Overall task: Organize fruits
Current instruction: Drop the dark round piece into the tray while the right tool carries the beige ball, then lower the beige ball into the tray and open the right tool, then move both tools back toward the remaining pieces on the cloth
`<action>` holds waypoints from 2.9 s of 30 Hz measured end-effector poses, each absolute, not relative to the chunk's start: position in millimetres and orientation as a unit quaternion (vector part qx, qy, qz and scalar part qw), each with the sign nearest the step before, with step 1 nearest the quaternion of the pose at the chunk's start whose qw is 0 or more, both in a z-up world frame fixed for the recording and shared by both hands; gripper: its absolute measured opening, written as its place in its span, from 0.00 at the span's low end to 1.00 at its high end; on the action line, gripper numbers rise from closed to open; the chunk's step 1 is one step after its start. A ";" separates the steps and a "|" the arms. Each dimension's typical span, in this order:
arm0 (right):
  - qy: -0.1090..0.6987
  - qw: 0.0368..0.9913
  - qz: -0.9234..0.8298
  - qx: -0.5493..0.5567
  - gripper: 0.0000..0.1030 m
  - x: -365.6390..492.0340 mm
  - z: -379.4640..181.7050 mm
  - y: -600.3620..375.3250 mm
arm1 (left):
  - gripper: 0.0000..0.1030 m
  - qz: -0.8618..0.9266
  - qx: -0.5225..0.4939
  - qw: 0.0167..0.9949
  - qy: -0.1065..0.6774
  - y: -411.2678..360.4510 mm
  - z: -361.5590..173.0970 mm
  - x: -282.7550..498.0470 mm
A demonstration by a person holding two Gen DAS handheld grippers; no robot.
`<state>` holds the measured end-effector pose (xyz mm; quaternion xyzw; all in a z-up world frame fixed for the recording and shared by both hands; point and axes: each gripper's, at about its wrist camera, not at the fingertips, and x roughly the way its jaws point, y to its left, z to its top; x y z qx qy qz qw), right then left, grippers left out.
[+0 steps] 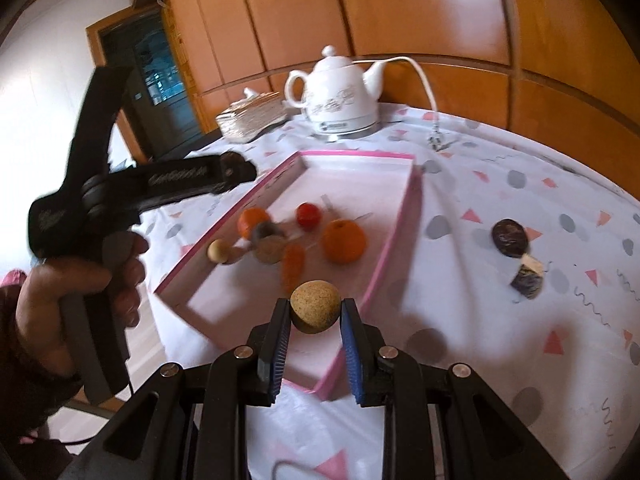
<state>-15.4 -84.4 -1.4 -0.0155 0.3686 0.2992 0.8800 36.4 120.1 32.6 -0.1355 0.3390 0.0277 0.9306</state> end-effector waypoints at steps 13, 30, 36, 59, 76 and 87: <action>0.365 0.880 0.302 -0.034 0.24 -5.0 1.6 -73.4 | 0.49 0.005 -0.112 0.928 0.355 100.4 33.0 64.4; 0.387 0.875 0.289 -0.039 0.24 17.0 -10.7 -59.1 | 0.51 -0.009 -0.091 0.927 0.364 89.8 28.9 97.4; 0.389 0.875 0.285 -0.038 0.25 21.7 -10.9 -57.8 | 0.56 0.016 -0.086 0.929 0.360 95.0 29.0 85.9; 0.396 0.871 0.284 -0.059 0.27 25.0 -14.3 -46.4 | 0.80 0.063 -0.088 0.926 0.361 105.7 24.2 50.3; 0.408 0.873 0.253 -0.084 0.23 43.7 -25.9 -38.2 | 0.85 0.073 -0.094 0.926 0.358 115.3 25.8 38.2; 0.395 0.878 0.262 -0.062 0.23 45.2 -17.2 -38.4 | 0.87 0.078 -0.088 0.925 0.362 115.6 21.6 30.6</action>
